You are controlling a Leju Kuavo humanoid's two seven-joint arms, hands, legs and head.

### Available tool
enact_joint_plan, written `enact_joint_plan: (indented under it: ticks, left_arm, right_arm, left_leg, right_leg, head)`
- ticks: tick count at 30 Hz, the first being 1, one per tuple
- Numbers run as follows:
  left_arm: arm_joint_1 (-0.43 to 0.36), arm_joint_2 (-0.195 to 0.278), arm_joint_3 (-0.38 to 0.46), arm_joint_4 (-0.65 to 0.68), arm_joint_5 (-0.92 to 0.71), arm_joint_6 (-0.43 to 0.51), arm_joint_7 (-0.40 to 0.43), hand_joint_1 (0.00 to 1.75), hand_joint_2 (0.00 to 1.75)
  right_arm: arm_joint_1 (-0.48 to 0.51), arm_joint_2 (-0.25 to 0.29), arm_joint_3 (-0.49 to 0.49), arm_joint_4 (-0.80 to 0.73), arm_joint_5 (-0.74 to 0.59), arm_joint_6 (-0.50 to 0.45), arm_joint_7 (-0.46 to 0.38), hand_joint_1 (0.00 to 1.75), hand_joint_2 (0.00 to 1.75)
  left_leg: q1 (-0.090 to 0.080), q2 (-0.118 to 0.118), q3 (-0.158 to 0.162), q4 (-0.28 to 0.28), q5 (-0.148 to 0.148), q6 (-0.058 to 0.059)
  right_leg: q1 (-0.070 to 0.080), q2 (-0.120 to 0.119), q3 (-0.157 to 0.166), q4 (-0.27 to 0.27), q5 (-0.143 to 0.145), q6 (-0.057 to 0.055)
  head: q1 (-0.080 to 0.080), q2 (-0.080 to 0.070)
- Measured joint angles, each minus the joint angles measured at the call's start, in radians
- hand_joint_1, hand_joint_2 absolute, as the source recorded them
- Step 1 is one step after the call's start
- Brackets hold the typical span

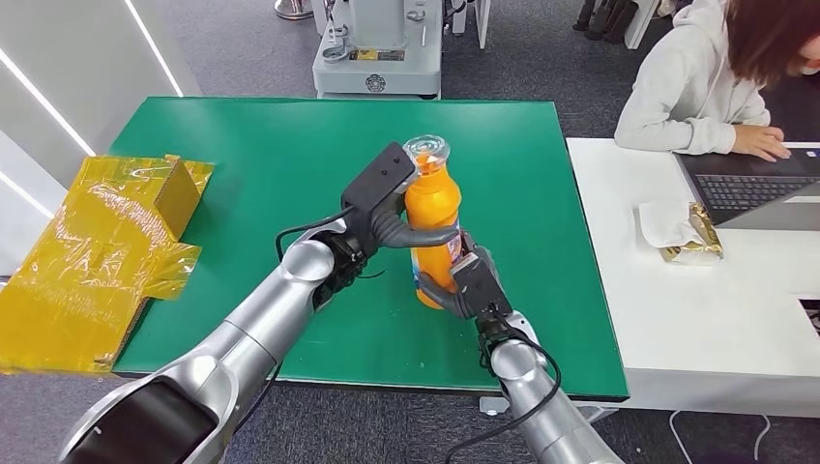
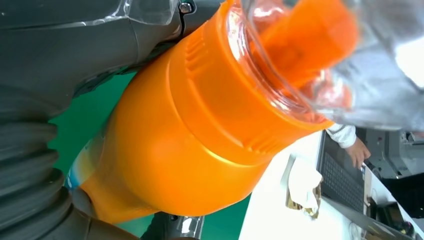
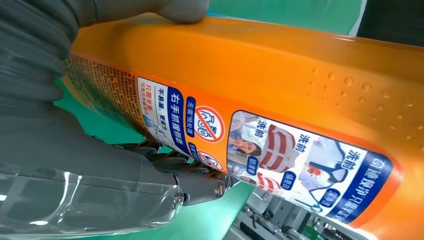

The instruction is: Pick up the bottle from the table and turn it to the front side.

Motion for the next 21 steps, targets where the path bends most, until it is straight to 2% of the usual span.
enact_joint_plan:
  ticks: [4,7,8,11,21]
  left_arm:
    - [-0.002,0.000,0.000,0.000,0.071,-0.069,0.045,0.00,1.75]
    - [-0.002,0.000,0.002,0.002,0.134,-0.121,0.074,1.09,1.75]
    - [-0.003,0.000,0.002,0.003,0.148,-0.131,0.080,1.53,1.75]
    - [-0.004,-0.002,0.004,0.007,0.185,-0.146,0.100,1.75,1.75]
    - [-0.016,-0.005,0.008,0.032,0.304,-0.178,0.166,1.75,1.75]
  right_arm:
    - [-0.004,0.004,0.000,0.014,0.000,0.000,0.001,1.75,1.75]
    - [-0.008,0.008,0.000,0.035,-0.001,-0.008,-0.007,1.75,1.75]
    - [-0.009,0.009,0.000,0.042,-0.001,-0.011,-0.011,1.75,1.75]
    - [-0.010,0.010,0.000,0.057,0.000,-0.020,-0.019,1.75,1.75]
    - [-0.018,0.014,0.000,0.097,0.010,-0.038,-0.038,1.75,1.75]
  left_leg:
    - [0.000,0.000,0.000,0.000,0.000,0.000]
    - [0.000,0.000,0.000,0.000,0.000,0.000]
    - [0.000,0.000,0.000,0.000,0.000,0.000]
    - [0.000,0.000,0.000,0.000,0.000,0.000]
    - [0.000,0.000,0.000,0.000,0.000,0.000]
  right_leg:
    - [0.000,0.000,0.000,0.000,0.000,0.000]
    - [0.000,0.000,0.000,0.000,0.000,0.000]
    - [0.000,0.000,0.000,0.000,0.000,0.000]
    - [0.000,0.000,0.000,0.000,0.000,0.000]
    - [0.000,0.000,0.000,0.000,0.000,0.000]
  head:
    - [0.000,0.000]
    - [0.000,0.000]
    - [0.000,0.000]
    - [0.000,0.000]
    - [0.000,0.000]
